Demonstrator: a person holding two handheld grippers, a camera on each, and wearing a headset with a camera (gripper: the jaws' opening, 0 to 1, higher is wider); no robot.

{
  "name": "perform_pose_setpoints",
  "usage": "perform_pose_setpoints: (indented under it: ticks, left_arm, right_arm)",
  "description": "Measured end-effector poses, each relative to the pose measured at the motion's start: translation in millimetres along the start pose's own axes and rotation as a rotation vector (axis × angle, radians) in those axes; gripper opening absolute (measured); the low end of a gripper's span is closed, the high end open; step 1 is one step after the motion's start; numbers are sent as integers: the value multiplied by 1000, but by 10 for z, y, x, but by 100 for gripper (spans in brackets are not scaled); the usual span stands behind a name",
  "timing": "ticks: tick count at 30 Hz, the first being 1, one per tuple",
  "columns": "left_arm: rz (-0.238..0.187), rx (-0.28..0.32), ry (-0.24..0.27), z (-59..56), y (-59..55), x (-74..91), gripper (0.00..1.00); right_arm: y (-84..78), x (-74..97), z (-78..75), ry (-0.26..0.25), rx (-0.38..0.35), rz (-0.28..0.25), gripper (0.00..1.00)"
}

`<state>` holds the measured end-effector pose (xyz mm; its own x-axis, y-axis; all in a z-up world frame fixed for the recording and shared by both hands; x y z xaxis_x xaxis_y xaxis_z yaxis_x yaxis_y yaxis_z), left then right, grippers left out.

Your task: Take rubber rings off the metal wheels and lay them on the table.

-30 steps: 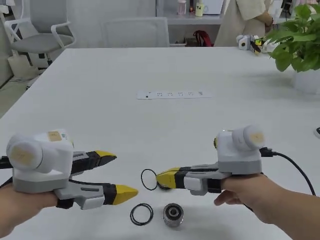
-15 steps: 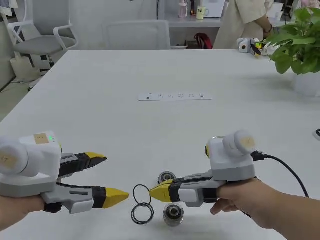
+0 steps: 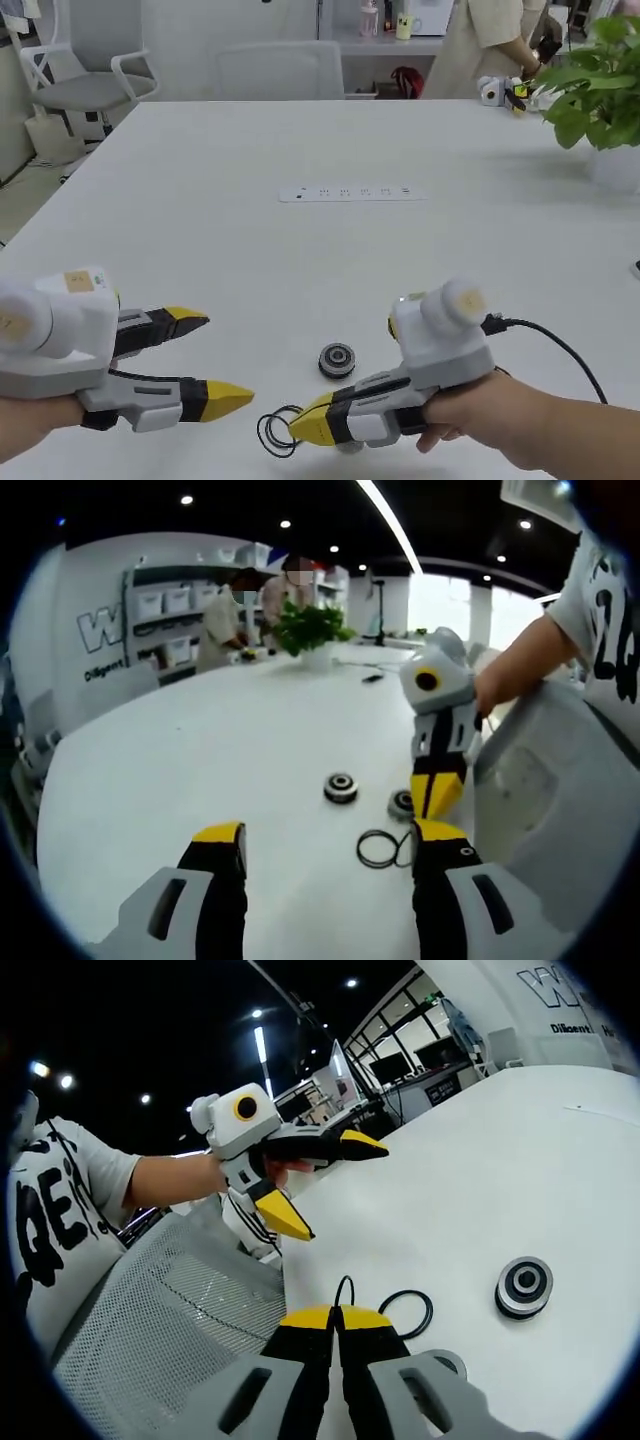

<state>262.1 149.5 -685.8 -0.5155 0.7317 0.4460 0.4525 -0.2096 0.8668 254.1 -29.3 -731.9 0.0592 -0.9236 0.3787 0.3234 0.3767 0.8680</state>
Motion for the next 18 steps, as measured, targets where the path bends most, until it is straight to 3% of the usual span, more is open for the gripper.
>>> perform_pose_setpoints:
  ticks: [18]
  left_arm:
    - [26,-14,-5,-4,-14,-28,67]
  right_arm:
    - [-46,22,-129,-89,91,32,3]
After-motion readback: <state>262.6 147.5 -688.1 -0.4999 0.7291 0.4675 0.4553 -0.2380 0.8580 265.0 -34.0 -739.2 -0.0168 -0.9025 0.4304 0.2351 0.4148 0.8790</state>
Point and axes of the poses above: the centre of the closed fingertips' face, and the gripper's own axes: x roughly backward along the fingers, z roughly to its left, y roughly out of its top, the point moved 8 cm from there along x, roughly backward along the fingers, and after that the axes turned 13 degrees about x, right-handed, at the moved point
